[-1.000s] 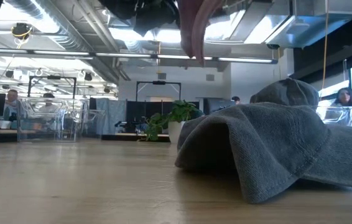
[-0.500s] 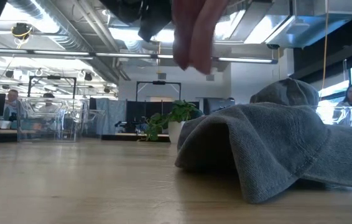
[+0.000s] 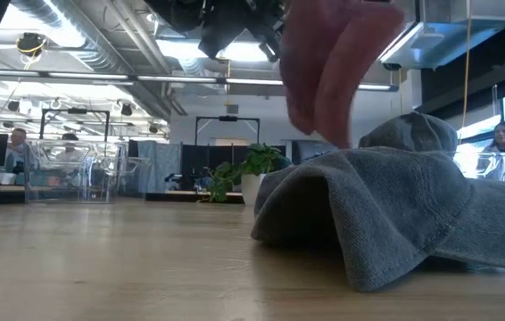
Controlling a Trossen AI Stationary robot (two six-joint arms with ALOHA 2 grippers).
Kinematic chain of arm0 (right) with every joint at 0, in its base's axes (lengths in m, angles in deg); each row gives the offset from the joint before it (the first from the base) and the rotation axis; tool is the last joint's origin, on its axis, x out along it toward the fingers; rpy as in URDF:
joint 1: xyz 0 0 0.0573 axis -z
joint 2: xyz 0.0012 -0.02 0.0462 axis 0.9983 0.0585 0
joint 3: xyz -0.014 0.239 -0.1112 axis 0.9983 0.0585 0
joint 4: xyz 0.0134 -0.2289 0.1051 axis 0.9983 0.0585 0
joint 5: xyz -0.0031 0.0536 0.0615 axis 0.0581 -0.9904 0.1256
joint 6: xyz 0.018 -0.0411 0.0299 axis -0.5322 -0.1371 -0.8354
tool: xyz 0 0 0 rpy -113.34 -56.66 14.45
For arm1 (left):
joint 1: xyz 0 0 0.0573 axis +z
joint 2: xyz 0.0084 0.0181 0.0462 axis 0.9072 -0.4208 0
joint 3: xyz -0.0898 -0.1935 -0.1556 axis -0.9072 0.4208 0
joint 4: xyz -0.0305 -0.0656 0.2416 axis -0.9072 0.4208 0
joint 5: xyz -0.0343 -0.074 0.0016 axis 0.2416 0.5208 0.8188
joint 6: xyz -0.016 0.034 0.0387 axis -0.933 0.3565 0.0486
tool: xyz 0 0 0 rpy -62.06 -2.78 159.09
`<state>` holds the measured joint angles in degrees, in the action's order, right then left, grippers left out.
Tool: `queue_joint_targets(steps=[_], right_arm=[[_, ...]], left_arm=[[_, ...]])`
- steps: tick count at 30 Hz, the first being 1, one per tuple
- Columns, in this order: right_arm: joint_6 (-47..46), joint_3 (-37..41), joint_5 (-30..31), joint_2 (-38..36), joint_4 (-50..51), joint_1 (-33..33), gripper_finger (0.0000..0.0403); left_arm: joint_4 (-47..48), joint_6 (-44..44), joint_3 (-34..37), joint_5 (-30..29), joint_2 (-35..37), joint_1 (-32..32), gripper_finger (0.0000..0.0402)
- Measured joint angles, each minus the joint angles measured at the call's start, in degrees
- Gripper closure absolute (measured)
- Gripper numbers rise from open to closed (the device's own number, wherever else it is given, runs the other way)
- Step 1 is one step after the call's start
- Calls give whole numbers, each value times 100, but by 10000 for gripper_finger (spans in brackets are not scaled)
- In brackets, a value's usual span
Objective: Pick & Place hat
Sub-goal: Put the red cap into the left transparent bin
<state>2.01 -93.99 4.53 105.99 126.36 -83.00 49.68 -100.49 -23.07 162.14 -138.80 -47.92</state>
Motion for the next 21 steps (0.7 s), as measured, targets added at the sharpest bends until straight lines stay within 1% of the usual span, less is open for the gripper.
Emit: queue_joint_targets(steps=[4, 7, 9, 12, 14, 17, 21], right_arm=[[375, 0, -126, 0, 183, -65, 397], [881, 0, 96, -1, 412, -183, 400], [1322, 1, 461, -1, 583, -287, 400], [1979, 4, 1246, -2, 752, -461, 400], [2359, 4, 1661, -2, 771, -567, 400], [2715, 4, 2066, -2, 769, -681, 399], [2884, 4, 2504, -2, 738, -815, 399]], left_arm=[[57, 111, 0, -836, 0, 50, 263], [178, 340, 0, -1113, 0, 114, 263], [299, 483, 0, -1211, 0, 152, 263], [400, 587, 0, -1285, 0, 216, 263], [453, 710, 0, -1301, 0, 259, 263], [604, 990, 0, -1305, 0, 288, 263], [614, 1036, 0, -1432, 0, 283, 263]])
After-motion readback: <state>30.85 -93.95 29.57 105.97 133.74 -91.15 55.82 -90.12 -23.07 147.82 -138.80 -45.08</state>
